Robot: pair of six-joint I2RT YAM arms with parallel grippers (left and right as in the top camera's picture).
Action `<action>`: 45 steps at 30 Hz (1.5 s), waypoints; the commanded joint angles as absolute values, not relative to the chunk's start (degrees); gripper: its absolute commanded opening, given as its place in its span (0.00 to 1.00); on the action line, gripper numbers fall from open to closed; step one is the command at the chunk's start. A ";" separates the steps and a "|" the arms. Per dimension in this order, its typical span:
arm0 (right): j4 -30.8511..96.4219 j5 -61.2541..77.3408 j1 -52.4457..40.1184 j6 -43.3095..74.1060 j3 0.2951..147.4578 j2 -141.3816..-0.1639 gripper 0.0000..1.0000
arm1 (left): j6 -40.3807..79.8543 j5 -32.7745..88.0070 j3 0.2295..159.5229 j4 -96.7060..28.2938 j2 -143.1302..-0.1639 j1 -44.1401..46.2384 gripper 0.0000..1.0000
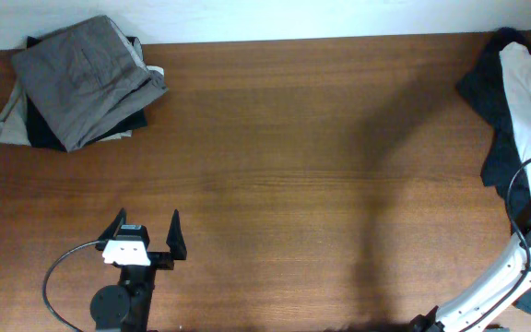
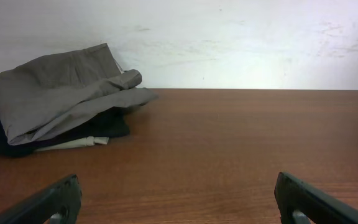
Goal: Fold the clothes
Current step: 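Reach the right gripper onto the white T-shirt and grasp its fabric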
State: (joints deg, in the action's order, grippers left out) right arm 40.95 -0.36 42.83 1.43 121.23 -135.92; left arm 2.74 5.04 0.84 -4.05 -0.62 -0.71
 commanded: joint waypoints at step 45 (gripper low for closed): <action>34.72 10.07 47.75 1.52 122.87 -140.49 0.89 | 2.04 4.67 0.49 -4.14 -0.36 -0.38 0.99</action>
